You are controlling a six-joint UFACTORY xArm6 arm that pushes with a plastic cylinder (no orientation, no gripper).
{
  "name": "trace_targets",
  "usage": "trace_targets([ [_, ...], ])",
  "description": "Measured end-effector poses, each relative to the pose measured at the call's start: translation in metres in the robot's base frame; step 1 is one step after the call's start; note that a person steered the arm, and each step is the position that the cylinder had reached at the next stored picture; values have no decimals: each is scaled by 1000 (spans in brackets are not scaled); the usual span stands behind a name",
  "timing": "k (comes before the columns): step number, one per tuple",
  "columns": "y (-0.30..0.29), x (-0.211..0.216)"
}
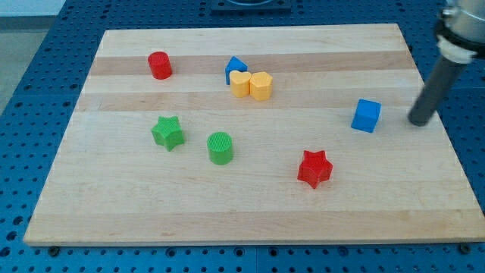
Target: Push the blue cube into yellow hexagon
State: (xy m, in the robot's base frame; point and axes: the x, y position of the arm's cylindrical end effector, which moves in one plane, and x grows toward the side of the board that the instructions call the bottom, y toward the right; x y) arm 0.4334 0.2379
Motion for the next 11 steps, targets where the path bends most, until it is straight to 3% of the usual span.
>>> trace_targets([
  [2,-157,-5],
  [3,-172,-5],
  [5,-127,13],
  [6,-156,53],
  [7,-195,55],
  [8,-212,6],
  [9,-225,-12],
  [11,-193,-4],
])
